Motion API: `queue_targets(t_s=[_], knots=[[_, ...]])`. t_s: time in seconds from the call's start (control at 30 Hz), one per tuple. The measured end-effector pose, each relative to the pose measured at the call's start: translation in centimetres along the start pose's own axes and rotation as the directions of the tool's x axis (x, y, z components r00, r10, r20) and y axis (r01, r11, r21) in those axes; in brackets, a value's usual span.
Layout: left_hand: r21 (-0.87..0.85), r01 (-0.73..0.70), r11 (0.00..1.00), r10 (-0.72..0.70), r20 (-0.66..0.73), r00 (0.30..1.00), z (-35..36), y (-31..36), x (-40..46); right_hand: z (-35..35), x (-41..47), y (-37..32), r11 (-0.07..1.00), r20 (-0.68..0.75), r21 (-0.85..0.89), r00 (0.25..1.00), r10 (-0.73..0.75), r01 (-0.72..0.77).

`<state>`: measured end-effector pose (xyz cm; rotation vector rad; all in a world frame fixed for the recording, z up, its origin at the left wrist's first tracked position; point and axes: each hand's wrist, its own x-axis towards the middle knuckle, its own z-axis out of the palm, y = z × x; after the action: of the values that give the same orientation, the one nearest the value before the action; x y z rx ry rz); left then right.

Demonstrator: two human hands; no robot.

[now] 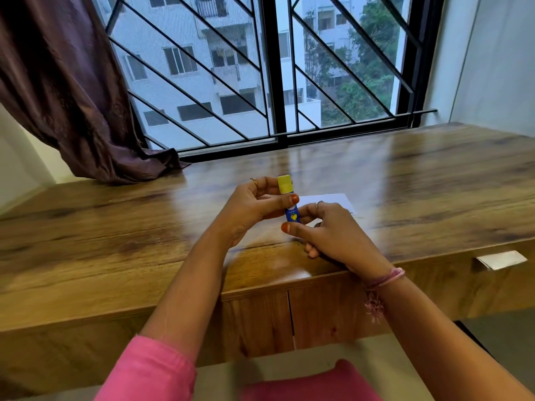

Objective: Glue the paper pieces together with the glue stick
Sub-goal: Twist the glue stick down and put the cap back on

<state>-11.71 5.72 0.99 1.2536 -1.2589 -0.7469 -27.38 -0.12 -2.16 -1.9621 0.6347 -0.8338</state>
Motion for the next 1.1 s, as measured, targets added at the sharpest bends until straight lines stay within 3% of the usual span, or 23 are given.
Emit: queue_targets(t_s=[0.27,0.4,0.63,0.97,1.1], knots=[[-0.028,0.001,1.0,-0.002,-0.035,0.999,-0.3,0.1,-0.3,-0.6,-0.2,-0.2,0.995,0.097,-0.076,0.994,-0.059,0.066],[-0.068,0.009,0.998,-0.013,-0.057,0.998,-0.5,0.2,-0.1,-2.7,0.5,-0.1,0.874,0.204,-0.339,0.934,-0.293,0.349],[-0.057,-0.016,0.998,0.015,-0.015,1.0,-0.3,0.4,-0.3,-4.1,3.2,-1.3,0.756,0.362,-0.368,0.833,-0.419,0.541],[-0.03,-0.025,0.999,0.025,0.014,1.0,-0.4,0.3,-0.3,-3.2,3.9,-0.6,0.694,0.349,-0.338,0.77,-0.535,0.635],[-0.042,-0.017,0.999,0.017,0.019,1.0,-0.3,0.3,-0.3,-3.1,4.0,-0.4,0.601,0.294,-0.475,0.76,-0.58,0.643]])
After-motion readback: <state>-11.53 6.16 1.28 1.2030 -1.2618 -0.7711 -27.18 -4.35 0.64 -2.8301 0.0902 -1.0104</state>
